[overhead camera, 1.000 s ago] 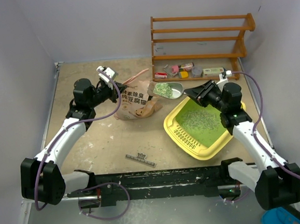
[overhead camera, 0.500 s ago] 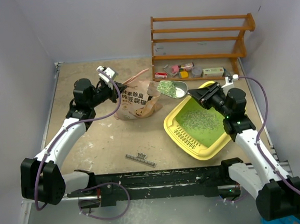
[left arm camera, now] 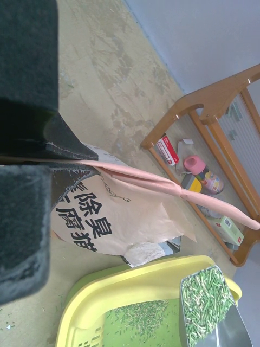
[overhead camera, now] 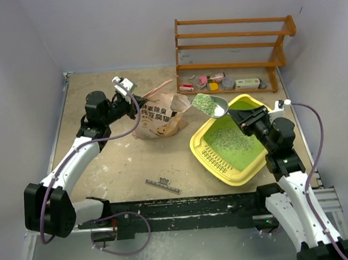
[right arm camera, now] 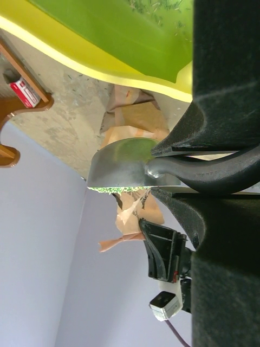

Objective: Fill the litter box with clean litter

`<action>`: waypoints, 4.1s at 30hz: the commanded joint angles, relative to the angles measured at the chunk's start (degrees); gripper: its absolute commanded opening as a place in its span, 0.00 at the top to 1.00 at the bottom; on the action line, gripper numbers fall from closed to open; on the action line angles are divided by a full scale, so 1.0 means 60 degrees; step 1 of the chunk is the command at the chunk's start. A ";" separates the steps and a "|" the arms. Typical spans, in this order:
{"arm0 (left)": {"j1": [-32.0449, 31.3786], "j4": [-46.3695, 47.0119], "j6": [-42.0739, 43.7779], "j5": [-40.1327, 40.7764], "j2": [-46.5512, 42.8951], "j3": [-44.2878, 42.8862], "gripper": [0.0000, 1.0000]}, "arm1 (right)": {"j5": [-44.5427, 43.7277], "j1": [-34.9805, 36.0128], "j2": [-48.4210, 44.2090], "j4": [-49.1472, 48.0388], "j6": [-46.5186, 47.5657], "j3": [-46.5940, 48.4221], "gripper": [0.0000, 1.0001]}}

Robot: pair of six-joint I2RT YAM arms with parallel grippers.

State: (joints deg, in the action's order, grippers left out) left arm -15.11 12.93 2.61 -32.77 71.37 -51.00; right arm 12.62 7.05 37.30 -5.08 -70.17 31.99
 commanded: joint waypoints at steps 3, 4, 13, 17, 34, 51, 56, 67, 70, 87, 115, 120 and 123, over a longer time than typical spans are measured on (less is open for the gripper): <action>0.0055 0.0837 0.0007 -0.0071 -0.0044 -0.0471 1.00 | -0.1137 -0.0032 -0.1427 0.0860 -0.0107 0.0062 1.00; 0.0049 0.0834 0.0010 -0.0083 -0.0056 -0.0465 1.00 | -0.1311 -0.0032 -0.1641 0.1019 -0.0067 0.0073 1.00; 0.0044 0.0841 -0.0029 -0.0133 -0.0020 -0.0491 1.00 | -0.2945 -0.0032 -0.3492 0.3273 0.0188 0.0205 1.00; 0.0044 0.0855 -0.0041 -0.0175 0.0011 -0.0501 1.00 | -0.3762 -0.0032 -0.4319 0.4260 0.0401 0.0442 1.00; 0.0043 0.0819 -0.0047 -0.0197 0.0038 -0.0515 1.00 | -0.5610 -0.0032 -0.4380 0.6216 0.2458 0.2114 1.00; 0.0030 0.0775 -0.0043 -0.0199 0.0048 -0.0524 1.00 | -0.6103 -0.0032 -0.2297 0.5535 0.4452 0.3198 1.00; 0.0041 0.0769 -0.0049 -0.0188 0.0086 -0.0532 1.00 | -0.6332 -0.0032 -0.1624 0.5460 0.4939 0.3628 1.00; 0.0043 0.0760 -0.0035 -0.0149 0.0103 -0.0529 1.00 | -0.7326 -0.0032 -0.1043 0.6019 0.6164 0.4742 1.00; 0.0045 0.0745 -0.0028 -0.0177 0.0113 -0.0549 1.00 | -0.7155 -0.0032 -0.0791 0.6320 0.6721 0.5189 1.00; 0.0034 0.0746 -0.0117 -0.0260 0.0180 -0.0578 1.00 | -0.6023 -0.0032 0.0814 0.9302 0.8202 0.7218 1.00; 0.0030 0.0607 -0.0072 -0.0337 0.0233 -0.0636 1.00 | -0.0126 -0.0025 0.3395 0.7790 0.8593 0.8711 1.00; 0.0030 0.0556 -0.0031 -0.0351 0.0225 -0.0653 1.00 | 0.0851 -0.0018 0.3719 0.6330 0.8063 0.8461 1.00; 0.0030 0.0541 0.0018 -0.0365 0.0093 -0.0636 1.00 | 0.1269 -0.0018 0.4064 0.5661 0.7873 0.8399 1.00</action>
State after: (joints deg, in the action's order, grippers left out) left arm -15.11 13.04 2.59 -33.30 73.08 -52.21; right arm 12.51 6.79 60.20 40.84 -19.94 82.56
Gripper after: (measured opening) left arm 0.017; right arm 0.278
